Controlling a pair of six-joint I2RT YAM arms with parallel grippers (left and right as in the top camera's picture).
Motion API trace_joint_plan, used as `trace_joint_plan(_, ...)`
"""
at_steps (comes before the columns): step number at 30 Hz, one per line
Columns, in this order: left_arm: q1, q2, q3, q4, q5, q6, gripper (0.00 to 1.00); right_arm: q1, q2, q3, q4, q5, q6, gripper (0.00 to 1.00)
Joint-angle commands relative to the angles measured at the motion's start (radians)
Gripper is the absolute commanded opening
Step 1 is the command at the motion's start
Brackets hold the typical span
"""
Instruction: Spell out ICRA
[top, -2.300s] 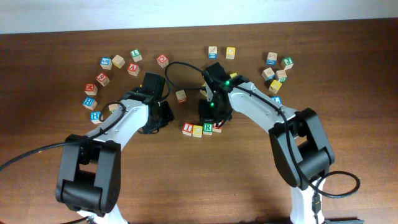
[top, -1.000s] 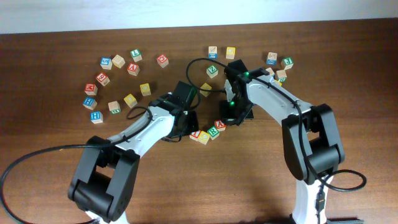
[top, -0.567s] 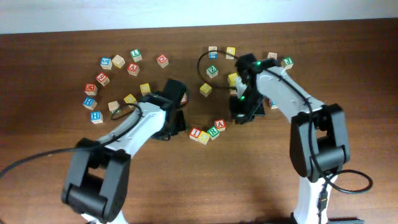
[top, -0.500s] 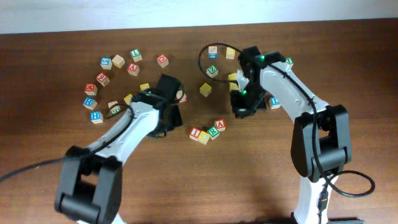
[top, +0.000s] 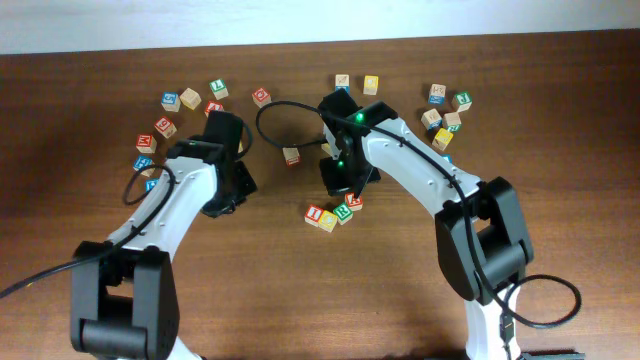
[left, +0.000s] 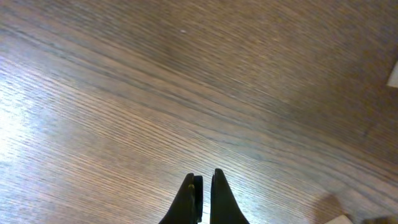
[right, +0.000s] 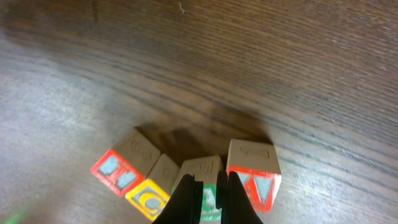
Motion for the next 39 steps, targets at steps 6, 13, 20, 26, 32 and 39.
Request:
trace_joint_plan(6,0.058,-0.015,0.011,-0.014,-0.019,-0.013,0.0,0.006,0.023,-0.012,0.072,-0.009,-0.005,0.04)
trace_joint_plan(13,0.058,-0.015,0.011,-0.027,-0.022,-0.013,0.0,0.014,0.038,-0.074,0.074,-0.006,-0.004,0.05)
trace_joint_plan(20,0.058,-0.015,0.011,-0.028,-0.022,-0.013,0.0,0.014,0.038,-0.095,0.069,-0.021,0.0,0.04)
trace_joint_plan(26,0.058,-0.015,0.011,-0.027,-0.022,-0.013,0.0,0.012,0.037,-0.086,0.054,-0.042,0.034,0.04)
trace_joint_plan(32,0.057,-0.015,0.011,-0.028,-0.022,-0.012,0.0,0.007,0.037,0.067,-0.061,-0.035,0.034,0.04)
trace_joint_plan(39,0.057,-0.015,0.011,-0.036,-0.022,-0.013,0.0,-0.005,0.037,0.138,-0.414,-0.179,-0.035,0.04)
